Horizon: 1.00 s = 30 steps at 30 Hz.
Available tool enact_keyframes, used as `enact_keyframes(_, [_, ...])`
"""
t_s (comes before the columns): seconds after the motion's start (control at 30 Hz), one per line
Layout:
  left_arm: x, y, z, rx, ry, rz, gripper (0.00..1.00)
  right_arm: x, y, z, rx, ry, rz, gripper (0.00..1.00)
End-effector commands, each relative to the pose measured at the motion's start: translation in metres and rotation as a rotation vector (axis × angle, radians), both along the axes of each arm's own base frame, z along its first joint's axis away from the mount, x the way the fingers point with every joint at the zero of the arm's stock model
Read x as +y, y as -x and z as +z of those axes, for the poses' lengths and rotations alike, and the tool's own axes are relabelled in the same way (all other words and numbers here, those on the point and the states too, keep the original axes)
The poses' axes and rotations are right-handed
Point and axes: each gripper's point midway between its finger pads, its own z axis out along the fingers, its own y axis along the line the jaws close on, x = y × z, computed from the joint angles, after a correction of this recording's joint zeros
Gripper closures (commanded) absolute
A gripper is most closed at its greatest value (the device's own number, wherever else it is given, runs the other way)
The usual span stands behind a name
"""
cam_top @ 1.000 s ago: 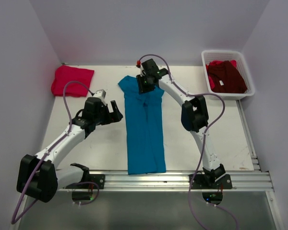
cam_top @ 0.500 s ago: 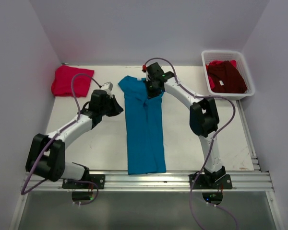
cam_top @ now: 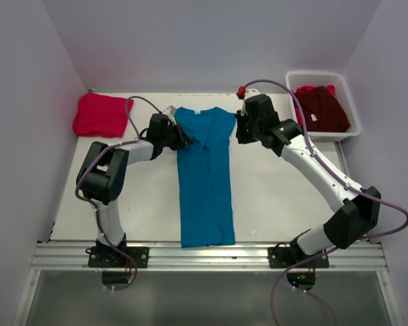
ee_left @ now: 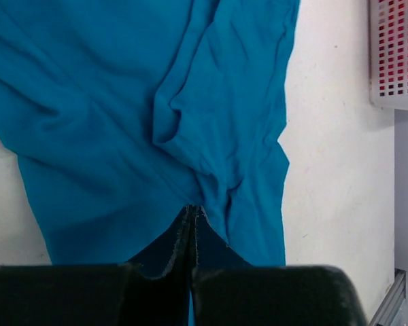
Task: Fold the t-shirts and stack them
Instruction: Fold the tshirt
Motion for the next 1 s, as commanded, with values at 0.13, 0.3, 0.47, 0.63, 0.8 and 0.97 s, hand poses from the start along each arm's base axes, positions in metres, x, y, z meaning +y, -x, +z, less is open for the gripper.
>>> enact_keyframes(0.13, [-0.016,-0.024,0.002,-0.018,0.043,0.026,1.0,-0.01,0.021,0.004,-0.021,-0.022,-0.01,1.0])
enact_keyframes(0.3, [-0.015,-0.032,0.0,-0.018,0.031,0.055,0.87,-0.014,0.026,-0.001,-0.012,-0.015,-0.004,1.0])
enact_keyframes(0.47, [-0.013,-0.039,-0.01,0.006,0.003,0.079,0.87,-0.017,0.031,0.0,-0.018,-0.015,-0.006,1.0])
enact_keyframes(0.63, [-0.004,-0.042,-0.019,0.03,-0.037,0.127,0.84,-0.021,0.036,-0.001,-0.017,-0.01,-0.011,1.0])
enact_keyframes(0.8, [0.003,-0.045,-0.016,0.021,-0.072,0.165,0.44,-0.021,0.037,-0.006,-0.007,-0.012,-0.004,1.0])
enact_keyframes(0.97, [0.003,-0.048,-0.014,0.012,-0.072,0.168,0.32,-0.021,0.037,-0.007,-0.008,-0.011,-0.005,1.0])
